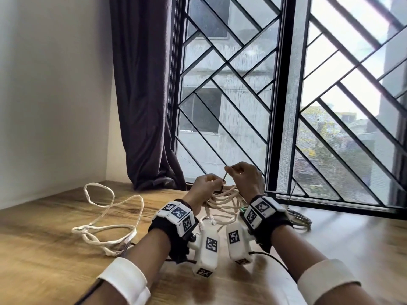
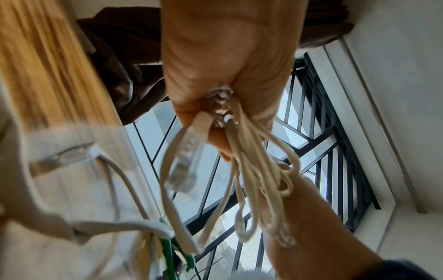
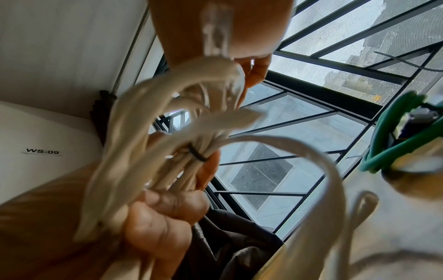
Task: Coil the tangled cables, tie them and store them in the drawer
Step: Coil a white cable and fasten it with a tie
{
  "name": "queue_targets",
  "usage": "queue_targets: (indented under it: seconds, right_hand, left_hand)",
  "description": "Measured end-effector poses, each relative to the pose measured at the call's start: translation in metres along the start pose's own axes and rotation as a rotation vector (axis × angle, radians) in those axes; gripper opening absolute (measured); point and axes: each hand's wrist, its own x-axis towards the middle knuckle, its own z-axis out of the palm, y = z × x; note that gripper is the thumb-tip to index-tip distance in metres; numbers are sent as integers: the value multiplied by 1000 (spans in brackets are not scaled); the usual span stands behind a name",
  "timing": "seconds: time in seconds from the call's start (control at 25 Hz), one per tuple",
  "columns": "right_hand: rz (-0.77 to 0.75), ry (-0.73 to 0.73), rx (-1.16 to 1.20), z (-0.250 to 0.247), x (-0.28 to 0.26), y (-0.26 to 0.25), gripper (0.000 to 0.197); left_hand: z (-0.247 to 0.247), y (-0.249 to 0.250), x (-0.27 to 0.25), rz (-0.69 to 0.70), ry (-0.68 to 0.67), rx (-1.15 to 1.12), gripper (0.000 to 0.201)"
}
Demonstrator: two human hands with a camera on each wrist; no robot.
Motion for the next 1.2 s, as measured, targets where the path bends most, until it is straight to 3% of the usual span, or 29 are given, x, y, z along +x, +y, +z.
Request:
queue_targets:
  seconds: [0.12, 0.2, 0.28, 0.44, 0.6, 0.68, 0.8, 0.88, 0.92, 1.0, 1.08, 1.2]
  right_hand:
    - [56, -202, 500, 3, -6, 3, 18]
    - [127, -379, 641, 4, -12, 5, 13]
    - [116, -434, 579, 5, -10, 9, 7]
    - [27, -273, 188, 10, 0, 13, 10]
    - [-15, -264, 132, 10, 5, 21, 12]
    - [53, -333, 284, 7, 5, 22, 25]
    - [238, -677, 507, 1, -5, 16, 48]
    - [299, -909, 524, 0, -11, 13, 42]
    - [292, -945, 542, 2, -13, 11, 34]
    - [260, -861, 617, 7, -16, 7, 23]
    - [252, -745, 679, 12, -14, 5, 22]
    - [336, -712, 684, 20, -11, 9, 17]
  left_hand:
    - [-1, -7, 6, 30, 118, -44, 3]
    - [-3, -10, 8, 12, 147, -79, 8]
    - [-3, -14, 10, -25, 130, -110, 15]
    - [-4, -14, 15, -151, -28, -125, 24]
    - [-2, -11, 12, -174, -72, -94, 20]
    - [0, -12, 8, -130, 44, -76, 17]
    - [-14, -17, 18, -26, 303, -143, 9]
    - [-24, -23, 27, -17, 418, -209, 14]
    - [-27, -23, 28, -11, 429, -238, 16]
    - [-27, -21, 29, -5, 398, -278, 12]
    - [-27, -18, 29, -61, 376, -381, 27]
    - [-26, -24, 34, -146, 373, -541, 55]
